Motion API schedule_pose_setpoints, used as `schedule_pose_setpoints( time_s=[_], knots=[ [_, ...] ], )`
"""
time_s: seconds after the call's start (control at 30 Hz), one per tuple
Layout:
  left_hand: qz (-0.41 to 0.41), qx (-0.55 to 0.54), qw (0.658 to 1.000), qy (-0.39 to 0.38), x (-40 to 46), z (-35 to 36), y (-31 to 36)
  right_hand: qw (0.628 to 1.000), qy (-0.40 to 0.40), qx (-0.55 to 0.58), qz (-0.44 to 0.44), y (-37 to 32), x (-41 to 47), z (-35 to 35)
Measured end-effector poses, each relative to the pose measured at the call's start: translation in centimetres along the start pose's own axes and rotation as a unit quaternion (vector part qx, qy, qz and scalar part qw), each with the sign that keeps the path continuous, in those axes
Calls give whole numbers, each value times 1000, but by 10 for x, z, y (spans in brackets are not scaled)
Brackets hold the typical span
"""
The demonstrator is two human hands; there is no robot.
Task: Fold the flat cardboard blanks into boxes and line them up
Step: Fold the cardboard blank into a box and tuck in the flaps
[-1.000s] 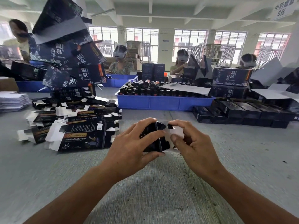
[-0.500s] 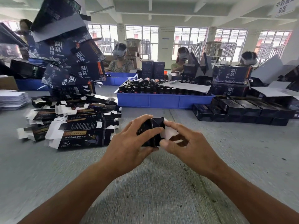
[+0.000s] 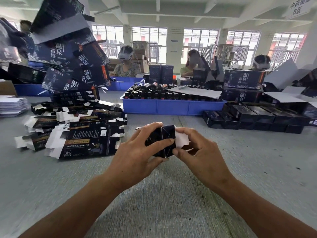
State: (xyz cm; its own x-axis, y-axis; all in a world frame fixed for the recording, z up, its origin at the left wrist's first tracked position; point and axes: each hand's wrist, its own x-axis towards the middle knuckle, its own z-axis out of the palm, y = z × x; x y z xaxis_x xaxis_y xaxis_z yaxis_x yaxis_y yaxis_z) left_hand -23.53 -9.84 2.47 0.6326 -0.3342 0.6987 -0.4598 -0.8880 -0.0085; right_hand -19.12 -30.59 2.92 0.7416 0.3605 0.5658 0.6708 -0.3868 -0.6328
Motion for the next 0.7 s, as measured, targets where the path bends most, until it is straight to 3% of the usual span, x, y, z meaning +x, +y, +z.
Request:
schedule_pose_setpoints(
  time_s=[0.13, 0.33, 0.7],
  knots=[
    [-8, -4, 1000, 4, -1, 0, 1, 998, 12, 47, 34, 0, 1, 1],
    [-39, -31, 999, 23, -2, 2, 2, 999, -22, 46, 5, -2, -1, 1],
    [-84, -49, 995, 34, -1, 7, 14, 991, -2, 113, 72, 2, 4, 1]
  ],
)
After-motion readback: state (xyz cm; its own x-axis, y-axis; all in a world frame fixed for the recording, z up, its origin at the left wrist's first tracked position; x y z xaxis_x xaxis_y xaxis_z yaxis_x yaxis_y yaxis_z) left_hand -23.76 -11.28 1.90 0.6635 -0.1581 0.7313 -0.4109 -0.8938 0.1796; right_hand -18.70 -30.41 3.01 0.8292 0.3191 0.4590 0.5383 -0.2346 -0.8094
